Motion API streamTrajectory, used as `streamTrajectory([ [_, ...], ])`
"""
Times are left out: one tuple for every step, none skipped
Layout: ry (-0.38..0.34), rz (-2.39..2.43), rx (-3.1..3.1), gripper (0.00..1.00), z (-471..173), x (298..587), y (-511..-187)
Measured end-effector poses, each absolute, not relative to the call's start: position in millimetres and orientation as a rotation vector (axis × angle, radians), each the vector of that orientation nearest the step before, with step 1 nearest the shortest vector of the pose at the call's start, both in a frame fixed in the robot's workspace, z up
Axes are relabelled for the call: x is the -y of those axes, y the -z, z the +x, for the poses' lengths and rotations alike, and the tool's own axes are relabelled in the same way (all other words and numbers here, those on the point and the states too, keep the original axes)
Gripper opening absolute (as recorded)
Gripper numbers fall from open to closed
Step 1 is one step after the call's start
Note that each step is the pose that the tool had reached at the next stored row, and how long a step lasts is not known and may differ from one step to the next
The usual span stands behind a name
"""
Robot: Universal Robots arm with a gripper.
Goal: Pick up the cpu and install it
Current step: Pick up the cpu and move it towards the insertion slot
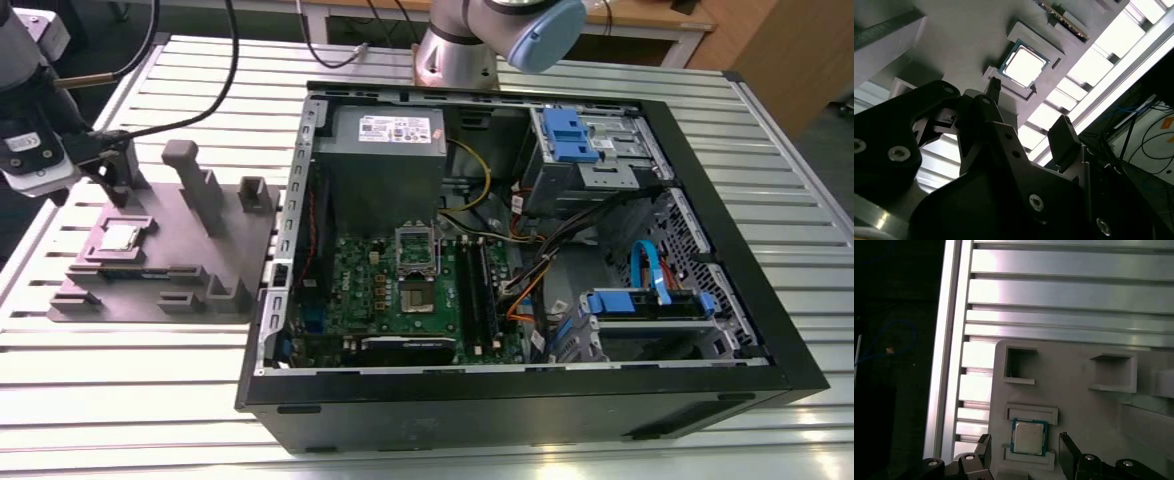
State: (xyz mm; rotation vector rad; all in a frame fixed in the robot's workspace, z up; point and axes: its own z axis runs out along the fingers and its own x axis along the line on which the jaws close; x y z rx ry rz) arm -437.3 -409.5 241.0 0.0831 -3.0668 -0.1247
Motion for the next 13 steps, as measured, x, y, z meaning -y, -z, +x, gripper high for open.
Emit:
streamTrajectory([
  [0.122, 0.080, 3.068, 0.65, -437.4, 409.5, -239.6],
  [0.121, 0.076, 3.070, 0.65, -437.3, 409.5, -238.1],
  [0.120, 0.074, 3.071, 0.65, -437.4, 409.6, -236.6],
  [0.120, 0.073, 3.071, 0.65, -437.4, 409.7, -235.1],
  [0.120, 0.073, 3.071, 0.65, -437.4, 409.7, -233.7],
  [0.120, 0.073, 3.072, 0.65, -437.5, 409.8, -232.5],
  [0.120, 0.073, 3.072, 0.65, -437.4, 410.0, -231.4],
  [0.120, 0.073, 3.073, 0.65, -437.4, 410.3, -230.4],
  [0.120, 0.073, 3.073, 0.65, -437.4, 410.8, -229.5],
  [0.120, 0.073, 3.073, 0.65, -437.4, 411.2, -228.6],
  [0.120, 0.073, 3.073, 0.65, -437.4, 411.7, -227.7],
  [0.120, 0.073, 3.074, 0.65, -437.4, 412.3, -226.8],
  [0.120, 0.073, 3.074, 0.65, -437.4, 412.5, -225.9],
])
